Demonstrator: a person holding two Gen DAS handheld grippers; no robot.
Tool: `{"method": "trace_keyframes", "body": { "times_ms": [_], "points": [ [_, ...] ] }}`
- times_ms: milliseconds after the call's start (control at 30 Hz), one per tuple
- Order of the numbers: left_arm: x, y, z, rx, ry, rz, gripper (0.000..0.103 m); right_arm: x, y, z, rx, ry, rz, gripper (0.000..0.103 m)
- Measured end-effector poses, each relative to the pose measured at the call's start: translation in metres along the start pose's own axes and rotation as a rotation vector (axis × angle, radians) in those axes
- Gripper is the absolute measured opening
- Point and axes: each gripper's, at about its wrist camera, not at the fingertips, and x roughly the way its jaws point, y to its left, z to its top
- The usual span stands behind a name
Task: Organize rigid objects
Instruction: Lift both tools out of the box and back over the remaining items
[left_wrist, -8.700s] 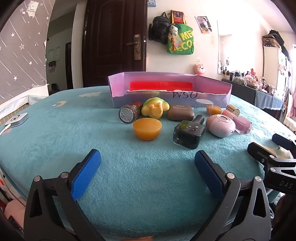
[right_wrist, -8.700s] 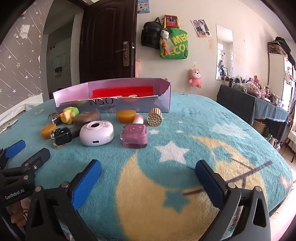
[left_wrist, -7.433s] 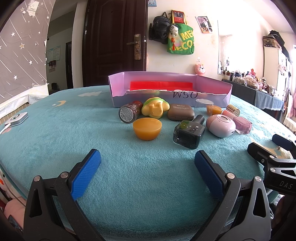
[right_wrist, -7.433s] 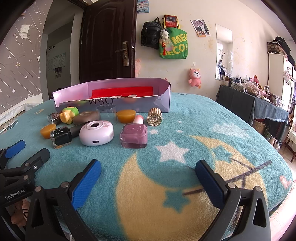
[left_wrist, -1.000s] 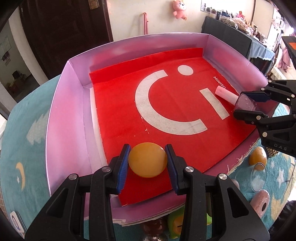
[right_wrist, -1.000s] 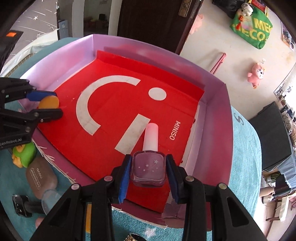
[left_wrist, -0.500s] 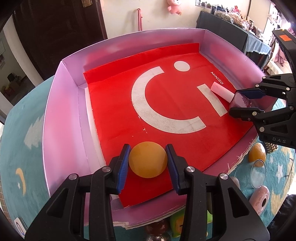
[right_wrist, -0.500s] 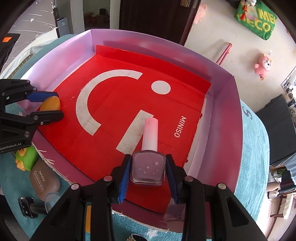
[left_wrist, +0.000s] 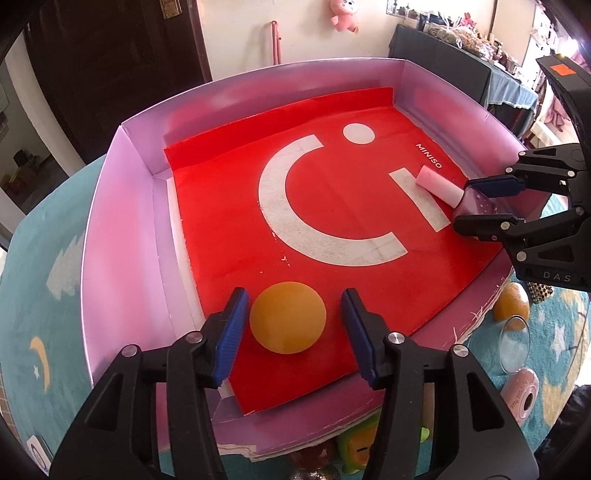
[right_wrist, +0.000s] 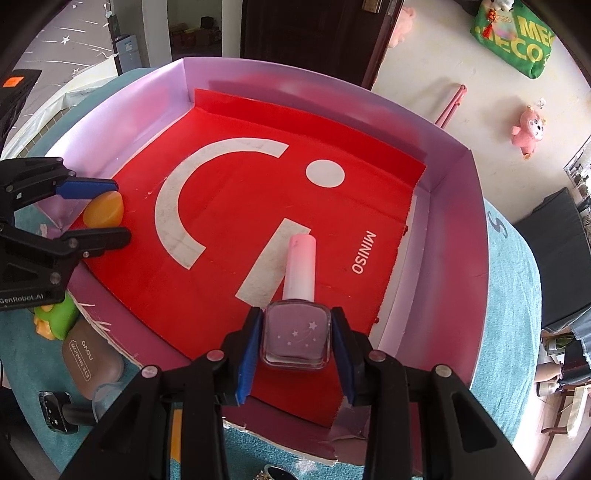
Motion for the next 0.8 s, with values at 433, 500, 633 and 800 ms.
{"method": "trace_keyframes", "body": {
  "times_ms": [433,500,633,800],
  "points": [
    [-0.029,-0.004,-0.003,-0.036,-0.088,-0.039,0.067,-0.013,0.003,-0.001,0.021,-0.031,0.031,0.052],
    [-0.040,-0.005,-0.005,-0.046,-0.118,-0.035,0.071,-0.023,0.004,-0.003,0.022,-0.052,0.033,0.057],
    [-0.063,-0.008,-0.010,-0.061,-0.186,-0.037,0.073,-0.048,0.005,-0.005,0.035,-0.107,0.033,0.061],
    [-0.098,-0.016,-0.022,-0.083,-0.285,-0.025,0.079,-0.089,0.012,-0.013,0.051,-0.201,0.039,0.072]
  ]
}}
